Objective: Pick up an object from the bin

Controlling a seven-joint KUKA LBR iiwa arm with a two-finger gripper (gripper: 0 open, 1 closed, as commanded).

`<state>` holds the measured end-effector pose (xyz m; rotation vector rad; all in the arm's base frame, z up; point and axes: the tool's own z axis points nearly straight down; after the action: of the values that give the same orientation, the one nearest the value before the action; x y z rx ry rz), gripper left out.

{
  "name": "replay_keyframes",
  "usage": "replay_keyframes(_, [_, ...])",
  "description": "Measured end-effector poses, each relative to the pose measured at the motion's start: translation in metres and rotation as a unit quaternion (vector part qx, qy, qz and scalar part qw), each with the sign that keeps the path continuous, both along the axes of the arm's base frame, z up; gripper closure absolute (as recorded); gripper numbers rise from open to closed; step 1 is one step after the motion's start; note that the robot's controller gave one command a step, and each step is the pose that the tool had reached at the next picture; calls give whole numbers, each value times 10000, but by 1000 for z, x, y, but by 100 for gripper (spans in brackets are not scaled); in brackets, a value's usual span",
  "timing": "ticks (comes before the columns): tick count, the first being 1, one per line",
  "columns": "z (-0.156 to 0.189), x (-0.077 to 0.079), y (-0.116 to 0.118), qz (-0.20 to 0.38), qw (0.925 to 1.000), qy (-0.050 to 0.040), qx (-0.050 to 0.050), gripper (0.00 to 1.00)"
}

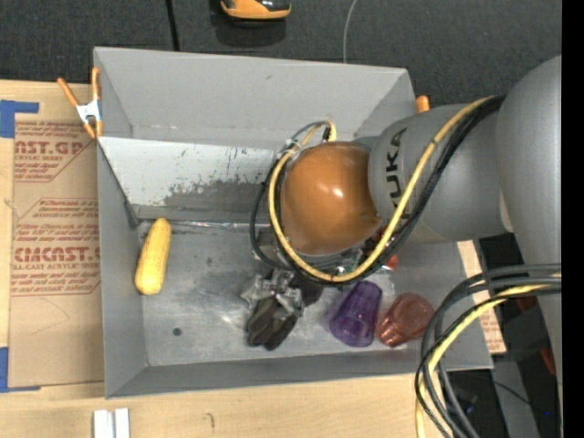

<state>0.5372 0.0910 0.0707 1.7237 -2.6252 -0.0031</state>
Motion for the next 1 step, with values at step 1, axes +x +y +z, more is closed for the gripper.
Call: replay_keyframes(1, [0, 0, 0, -1, 10000, 0, 1, 100])
